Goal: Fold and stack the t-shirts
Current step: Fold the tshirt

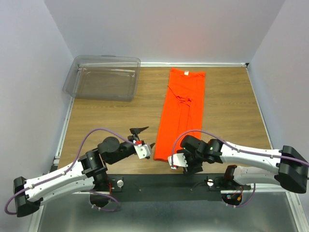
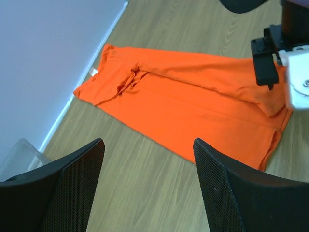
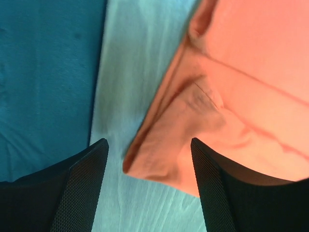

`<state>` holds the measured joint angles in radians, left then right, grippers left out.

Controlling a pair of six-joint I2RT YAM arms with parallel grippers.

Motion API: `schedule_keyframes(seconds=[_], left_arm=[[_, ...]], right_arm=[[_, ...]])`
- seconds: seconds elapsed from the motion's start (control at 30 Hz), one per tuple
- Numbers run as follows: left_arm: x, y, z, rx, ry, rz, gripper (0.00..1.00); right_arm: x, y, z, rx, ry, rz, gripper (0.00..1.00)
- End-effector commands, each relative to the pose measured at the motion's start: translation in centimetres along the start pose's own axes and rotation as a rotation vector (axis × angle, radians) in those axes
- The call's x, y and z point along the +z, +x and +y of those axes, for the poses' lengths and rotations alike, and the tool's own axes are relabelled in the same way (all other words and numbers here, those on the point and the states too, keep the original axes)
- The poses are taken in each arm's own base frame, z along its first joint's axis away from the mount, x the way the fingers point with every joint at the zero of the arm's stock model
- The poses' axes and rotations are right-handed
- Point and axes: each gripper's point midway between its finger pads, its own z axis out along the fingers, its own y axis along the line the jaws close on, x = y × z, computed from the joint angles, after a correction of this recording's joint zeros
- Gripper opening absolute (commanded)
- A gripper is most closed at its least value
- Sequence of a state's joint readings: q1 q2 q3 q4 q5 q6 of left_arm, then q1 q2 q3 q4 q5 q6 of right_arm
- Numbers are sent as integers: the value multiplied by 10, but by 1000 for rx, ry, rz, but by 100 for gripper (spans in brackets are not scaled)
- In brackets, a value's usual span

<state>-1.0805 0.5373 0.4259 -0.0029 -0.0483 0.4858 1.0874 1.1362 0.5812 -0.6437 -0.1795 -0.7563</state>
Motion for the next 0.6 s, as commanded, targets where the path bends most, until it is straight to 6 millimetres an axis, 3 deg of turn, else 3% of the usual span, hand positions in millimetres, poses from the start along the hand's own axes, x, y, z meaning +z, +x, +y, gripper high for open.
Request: schedule_keyframes(seconds=[0.0, 0.07, 0.13, 0.2, 0.4, 0.57], left_arm=[[5, -4, -36, 139, 153, -66, 81], [14, 9, -59, 171, 233, -37, 80], [20, 7, -80, 198, 290, -47, 81], [27, 22, -107, 257, 378, 1, 81], [32, 33, -121, 300, 419, 12, 81], [27, 40, -122, 296, 412, 14, 81]], right_arm=[[-1, 10, -14, 52, 103, 57, 75], [2, 15, -13, 52, 92, 82, 70], [6, 15, -9, 57, 64, 86, 68], [9, 16, -6, 50, 41, 88, 65], [17, 25, -1, 54, 7, 133, 55], [21, 28, 0, 68, 4, 151, 38]])
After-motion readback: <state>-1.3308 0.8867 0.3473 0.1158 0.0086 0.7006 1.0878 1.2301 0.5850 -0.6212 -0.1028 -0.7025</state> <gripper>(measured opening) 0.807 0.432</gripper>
